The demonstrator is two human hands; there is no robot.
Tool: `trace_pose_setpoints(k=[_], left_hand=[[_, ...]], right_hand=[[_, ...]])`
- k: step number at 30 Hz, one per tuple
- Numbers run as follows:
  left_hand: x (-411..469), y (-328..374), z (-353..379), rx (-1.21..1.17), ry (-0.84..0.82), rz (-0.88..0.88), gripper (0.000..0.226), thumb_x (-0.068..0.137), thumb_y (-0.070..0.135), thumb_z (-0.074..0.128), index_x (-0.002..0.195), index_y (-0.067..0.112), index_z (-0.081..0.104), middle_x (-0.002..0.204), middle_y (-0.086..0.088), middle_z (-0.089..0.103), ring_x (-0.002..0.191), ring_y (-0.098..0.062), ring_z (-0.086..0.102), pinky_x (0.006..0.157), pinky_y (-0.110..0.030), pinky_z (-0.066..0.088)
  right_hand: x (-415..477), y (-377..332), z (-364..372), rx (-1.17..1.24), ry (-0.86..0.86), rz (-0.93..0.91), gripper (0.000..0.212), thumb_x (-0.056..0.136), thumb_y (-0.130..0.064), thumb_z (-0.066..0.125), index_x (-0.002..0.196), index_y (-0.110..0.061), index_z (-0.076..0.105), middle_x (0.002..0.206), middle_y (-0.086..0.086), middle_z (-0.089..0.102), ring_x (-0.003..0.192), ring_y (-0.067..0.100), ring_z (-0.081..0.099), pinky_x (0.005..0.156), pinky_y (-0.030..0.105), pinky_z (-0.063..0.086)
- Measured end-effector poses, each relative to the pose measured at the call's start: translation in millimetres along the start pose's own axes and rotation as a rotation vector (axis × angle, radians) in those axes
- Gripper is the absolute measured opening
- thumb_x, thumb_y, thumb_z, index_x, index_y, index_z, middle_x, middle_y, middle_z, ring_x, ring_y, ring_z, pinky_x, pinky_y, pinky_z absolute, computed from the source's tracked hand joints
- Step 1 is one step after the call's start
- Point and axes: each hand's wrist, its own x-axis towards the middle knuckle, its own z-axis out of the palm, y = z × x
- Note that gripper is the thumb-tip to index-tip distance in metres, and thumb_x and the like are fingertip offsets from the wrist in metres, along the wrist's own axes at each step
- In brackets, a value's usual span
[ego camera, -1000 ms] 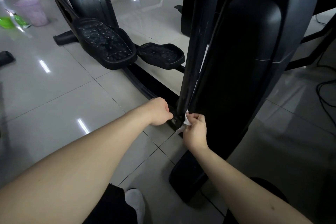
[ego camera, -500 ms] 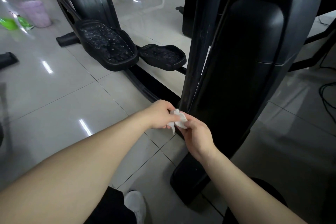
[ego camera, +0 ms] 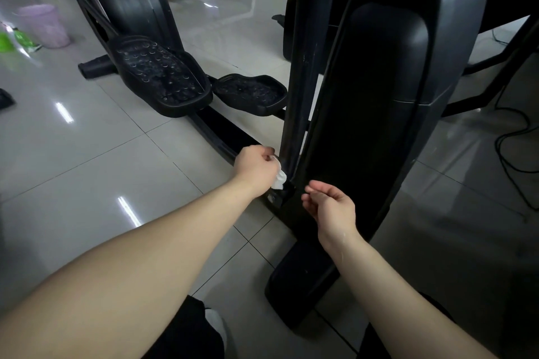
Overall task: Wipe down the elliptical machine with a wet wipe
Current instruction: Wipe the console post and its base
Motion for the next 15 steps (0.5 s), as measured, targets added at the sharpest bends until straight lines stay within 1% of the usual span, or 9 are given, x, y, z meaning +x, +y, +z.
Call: trace_pose_setpoints(k=[1,3,4,6,7,9,11,13,15], left_hand=[[0,2,0,-0.029,0.009,0.015,0.034,0.091,0.01,0.057,0.119,0.019,0.074,0.105,0.003,0.076,0.097,-0.012,0.071,0.087,-0.026,0.058],[-1,6,0,0.0,-0.035,0.054,0.028,0.09,0.009,0.055,0.093,0.026,0.077,0.078,0.008,0.073,0.073,-0.007,0.068,0.062,-0.02,0.052],[-2,7,2,0.063,-0.065,0.07,0.028,0.091,0.009,0.055,0.08,0.028,0.073,0.069,0.009,0.068,0.066,-0.009,0.063,0.057,-0.02,0.046],[-5,-1,8,0.177,-0.136,0.071,0.029,0.093,0.01,0.056,0.071,0.027,0.065,0.068,0.006,0.064,0.065,-0.014,0.059,0.057,-0.024,0.042],[-6,-6,11,0.206,-0.164,0.062,0.027,0.094,0.011,0.057,0.073,0.025,0.064,0.071,0.003,0.066,0.067,-0.016,0.06,0.058,-0.026,0.044],[-8,-15,17,0.225,-0.161,0.054,0.02,0.095,0.011,0.057,0.086,0.023,0.07,0.082,-0.002,0.071,0.078,-0.021,0.067,0.066,-0.028,0.052],[-9,-17,22,0.212,-0.093,0.015,0.019,0.092,0.008,0.059,0.099,0.019,0.073,0.087,-0.002,0.072,0.086,-0.023,0.068,0.069,-0.026,0.049],[-12,-15,24,0.195,-0.032,-0.06,0.019,0.087,0.003,0.061,0.099,0.013,0.073,0.087,-0.002,0.07,0.084,-0.023,0.066,0.068,-0.025,0.045],[-18,-15,25,0.152,-0.077,-0.158,0.016,0.085,-0.001,0.063,0.095,0.005,0.073,0.085,-0.006,0.068,0.08,-0.023,0.064,0.067,-0.027,0.046]], right_hand=[[2,1,-1,0.003,-0.001,0.004,0.02,0.097,0.006,0.058,0.104,-0.006,0.073,0.102,0.013,0.074,0.083,0.018,0.071,0.075,0.026,0.057],[3,2,-4,-0.005,0.0,0.001,0.021,0.097,0.005,0.057,0.104,-0.006,0.073,0.102,0.013,0.074,0.083,0.018,0.071,0.075,0.026,0.057],[3,2,-4,-0.013,0.001,0.0,0.021,0.097,0.005,0.057,0.104,-0.006,0.074,0.102,0.013,0.074,0.083,0.018,0.071,0.075,0.027,0.057],[4,3,-6,-0.024,0.003,0.0,0.022,0.097,0.005,0.056,0.104,-0.006,0.074,0.101,0.013,0.074,0.083,0.019,0.071,0.076,0.028,0.057],[4,4,-6,-0.025,0.003,0.004,0.022,0.097,0.006,0.056,0.104,-0.006,0.073,0.101,0.013,0.074,0.084,0.019,0.071,0.077,0.029,0.058],[4,6,-6,-0.021,0.001,0.012,0.022,0.097,0.007,0.055,0.103,-0.005,0.073,0.1,0.013,0.074,0.083,0.019,0.07,0.079,0.03,0.059],[4,9,-3,-0.03,-0.016,0.023,0.022,0.097,0.008,0.054,0.103,-0.003,0.072,0.098,0.013,0.073,0.081,0.019,0.07,0.079,0.03,0.06],[4,13,1,-0.032,-0.05,0.048,0.02,0.097,0.009,0.054,0.104,0.0,0.07,0.097,0.015,0.073,0.078,0.02,0.071,0.079,0.031,0.062],[4,18,5,-0.041,-0.098,0.101,0.016,0.097,0.006,0.057,0.108,0.001,0.068,0.097,0.019,0.074,0.081,0.027,0.073,0.08,0.037,0.063]])
